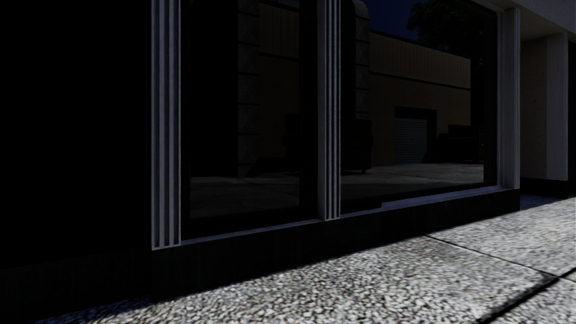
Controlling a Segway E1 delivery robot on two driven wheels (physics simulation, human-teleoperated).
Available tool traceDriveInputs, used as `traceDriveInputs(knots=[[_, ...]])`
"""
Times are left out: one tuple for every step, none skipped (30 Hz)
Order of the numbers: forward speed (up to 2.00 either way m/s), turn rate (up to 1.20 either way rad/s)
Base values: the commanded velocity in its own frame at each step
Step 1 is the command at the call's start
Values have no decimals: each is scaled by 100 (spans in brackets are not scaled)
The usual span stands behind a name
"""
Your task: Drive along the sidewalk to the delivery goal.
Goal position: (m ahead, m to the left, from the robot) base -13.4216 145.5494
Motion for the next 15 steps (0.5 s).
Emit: traceDriveInputs(knots=[[0,0],[0,0],[0,0],[0,0],[0,0],[0,0],[0,0],[0,0],[0,0],[0,0],[0,0],[0,0],[0,0],[0,0],[0,0]])
